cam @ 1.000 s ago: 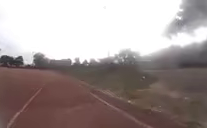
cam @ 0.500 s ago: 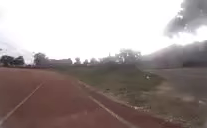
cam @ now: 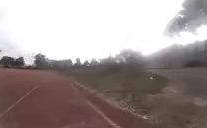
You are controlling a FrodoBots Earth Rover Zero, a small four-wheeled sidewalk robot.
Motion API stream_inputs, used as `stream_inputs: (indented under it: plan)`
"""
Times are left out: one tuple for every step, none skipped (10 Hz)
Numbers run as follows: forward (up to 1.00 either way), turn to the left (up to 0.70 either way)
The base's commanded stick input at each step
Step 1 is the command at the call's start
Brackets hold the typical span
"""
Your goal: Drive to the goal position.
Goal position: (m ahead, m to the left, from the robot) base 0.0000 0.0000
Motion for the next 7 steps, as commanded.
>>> stream_inputs:
  plan:
    - [0.70, 0.00]
    - [0.70, 0.00]
    - [0.70, 0.00]
    - [0.70, 0.00]
    - [0.70, 0.03]
    - [0.70, 0.32]
    - [0.70, 0.35]
